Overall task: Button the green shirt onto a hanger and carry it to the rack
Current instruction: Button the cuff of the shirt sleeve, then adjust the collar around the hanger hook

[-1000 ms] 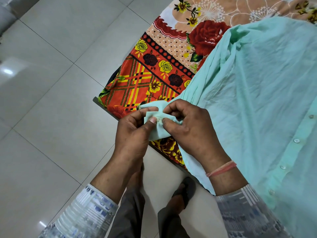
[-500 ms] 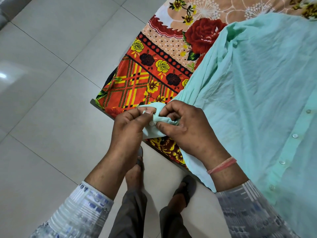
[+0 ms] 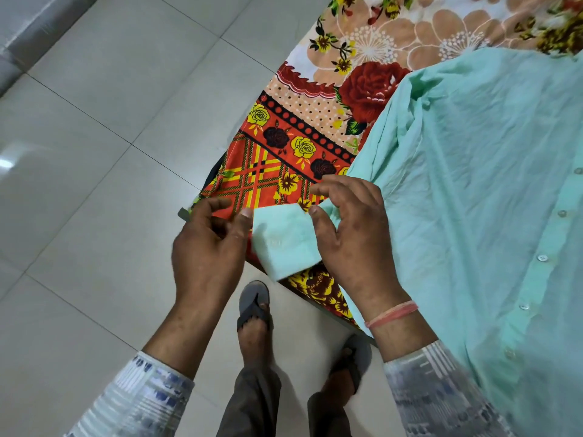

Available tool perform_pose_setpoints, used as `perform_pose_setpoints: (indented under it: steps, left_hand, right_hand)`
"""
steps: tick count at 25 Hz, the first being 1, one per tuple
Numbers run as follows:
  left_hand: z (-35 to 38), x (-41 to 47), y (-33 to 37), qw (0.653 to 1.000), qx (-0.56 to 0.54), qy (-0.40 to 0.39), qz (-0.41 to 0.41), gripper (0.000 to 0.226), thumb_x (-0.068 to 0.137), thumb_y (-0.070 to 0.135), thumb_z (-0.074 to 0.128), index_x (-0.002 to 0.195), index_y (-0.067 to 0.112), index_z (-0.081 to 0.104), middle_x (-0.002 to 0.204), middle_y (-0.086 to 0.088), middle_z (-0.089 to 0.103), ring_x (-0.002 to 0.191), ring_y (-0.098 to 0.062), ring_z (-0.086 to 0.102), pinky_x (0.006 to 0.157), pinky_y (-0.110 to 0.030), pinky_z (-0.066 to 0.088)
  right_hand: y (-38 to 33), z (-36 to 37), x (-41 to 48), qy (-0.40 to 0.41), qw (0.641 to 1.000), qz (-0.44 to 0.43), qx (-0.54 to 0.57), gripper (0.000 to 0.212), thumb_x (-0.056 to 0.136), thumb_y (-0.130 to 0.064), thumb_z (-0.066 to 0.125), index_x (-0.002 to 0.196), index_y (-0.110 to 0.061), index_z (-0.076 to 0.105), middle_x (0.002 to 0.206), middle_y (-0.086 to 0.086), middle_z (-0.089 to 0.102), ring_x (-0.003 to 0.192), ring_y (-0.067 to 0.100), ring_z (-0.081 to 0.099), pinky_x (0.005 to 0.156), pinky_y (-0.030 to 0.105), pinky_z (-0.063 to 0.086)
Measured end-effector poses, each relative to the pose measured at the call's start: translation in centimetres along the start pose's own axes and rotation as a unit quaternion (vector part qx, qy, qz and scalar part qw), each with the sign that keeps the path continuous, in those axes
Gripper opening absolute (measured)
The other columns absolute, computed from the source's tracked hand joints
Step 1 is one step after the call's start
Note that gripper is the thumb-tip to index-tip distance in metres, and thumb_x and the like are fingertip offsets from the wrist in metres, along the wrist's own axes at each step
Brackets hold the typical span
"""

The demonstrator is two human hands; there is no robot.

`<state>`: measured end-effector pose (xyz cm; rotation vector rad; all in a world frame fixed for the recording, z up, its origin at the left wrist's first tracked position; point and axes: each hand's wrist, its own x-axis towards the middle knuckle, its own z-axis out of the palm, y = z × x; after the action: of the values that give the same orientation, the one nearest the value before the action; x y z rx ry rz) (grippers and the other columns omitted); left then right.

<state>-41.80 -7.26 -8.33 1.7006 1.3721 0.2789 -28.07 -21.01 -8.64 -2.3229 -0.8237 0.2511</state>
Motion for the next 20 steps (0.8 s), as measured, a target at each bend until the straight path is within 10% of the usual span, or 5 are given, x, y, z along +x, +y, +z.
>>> perform_pose_setpoints:
  steps: [10, 16, 20]
  left_hand:
    - [0.1, 3.1, 7.5, 0.989, -0.095, -0.067, 0.094, 0.008, 0.097, 0.028, 0.075, 0.104, 0.031, 0.076, 0.078, 0.000, 0.073, 0.073, -0.019, 0.071, 0.072, -0.041, 0.062]
    - [8.2, 3.8, 14.5, 0.966, -0.109, -0.170, 0.163, 0.010, 0.090, 0.031, 0.073, 0.100, 0.031, 0.074, 0.066, 0.000, 0.067, 0.062, -0.030, 0.068, 0.062, -0.043, 0.059]
    - [16.6, 3.3, 19.4, 0.949, -0.095, -0.209, 0.214, 0.013, 0.090, 0.030, 0.075, 0.103, 0.030, 0.076, 0.060, 0.015, 0.057, 0.054, -0.007, 0.049, 0.061, -0.029, 0.041]
  right_hand:
    - [-1.9, -2.4, 3.6, 0.054, 0.997, 0.055, 0.027, 0.019, 0.098, -0.020, 0.070, 0.115, -0.023, 0.076, 0.126, -0.005, 0.071, 0.126, 0.015, 0.057, 0.107, 0.019, 0.040]
    - [2.9, -7.8, 7.0, 0.153, 0.985, 0.080, 0.023, 0.024, 0.096, -0.021, 0.069, 0.120, -0.018, 0.075, 0.131, 0.002, 0.070, 0.126, 0.023, 0.060, 0.109, 0.035, 0.049]
    - [10.2, -13.4, 8.4, 0.215, 0.969, 0.120, 0.021, 0.025, 0.097, -0.020, 0.069, 0.121, -0.019, 0.074, 0.133, 0.001, 0.068, 0.128, 0.022, 0.060, 0.108, 0.039, 0.050]
